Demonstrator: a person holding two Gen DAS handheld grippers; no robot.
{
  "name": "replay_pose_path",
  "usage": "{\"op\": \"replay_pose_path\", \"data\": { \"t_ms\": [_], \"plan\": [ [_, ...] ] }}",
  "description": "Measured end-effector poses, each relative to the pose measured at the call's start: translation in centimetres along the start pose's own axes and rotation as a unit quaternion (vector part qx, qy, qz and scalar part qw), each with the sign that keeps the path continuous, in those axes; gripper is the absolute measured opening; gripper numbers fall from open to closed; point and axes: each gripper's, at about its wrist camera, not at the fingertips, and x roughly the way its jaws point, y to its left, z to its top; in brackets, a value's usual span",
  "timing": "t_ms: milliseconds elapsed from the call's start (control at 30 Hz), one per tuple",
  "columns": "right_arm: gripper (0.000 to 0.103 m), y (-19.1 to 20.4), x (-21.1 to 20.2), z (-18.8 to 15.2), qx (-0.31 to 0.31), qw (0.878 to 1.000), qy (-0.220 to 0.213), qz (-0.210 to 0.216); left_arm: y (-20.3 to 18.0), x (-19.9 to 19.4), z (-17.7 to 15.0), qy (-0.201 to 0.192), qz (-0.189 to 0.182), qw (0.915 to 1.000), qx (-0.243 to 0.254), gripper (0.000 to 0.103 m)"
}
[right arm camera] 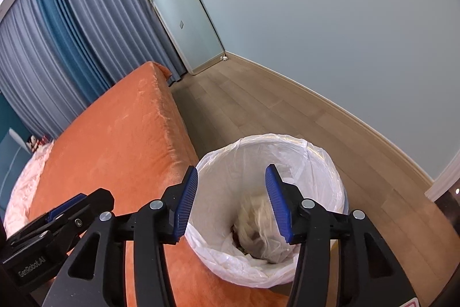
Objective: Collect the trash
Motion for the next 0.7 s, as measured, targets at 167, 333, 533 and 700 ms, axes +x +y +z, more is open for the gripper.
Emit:
{"op": "replay_pose_path", "data": {
  "t_ms": [167,333,533,700],
  "plan": [
    [0.063,1.0,-1.1,-1.2,-0.041,0.999,0.009,-0.025,0.6,-0.7,-0.9,0.000,0.015,0.9999,-0.005,0.071],
    [0.066,2.0,-1.8,-2.9,-0.084,0.994,0.040,-0.057,1.2,-1.7,-2.3,0.007,0.039,0.9992,-0.007,0.072],
    [0.071,2.2,-2.5,-5.0,-0.102,0.989,0.070,-0.077,2.1,-2.7,-4.4,0.011,0.067,0.9975,-0.021,0.079],
    [0.072,2.4,-3.1,-6.5,-0.124,0.984,0.080,-0.098,2.5,-2.9,-5.6,0.015,0.095,0.9952,-0.018,0.084]
  ]
}}
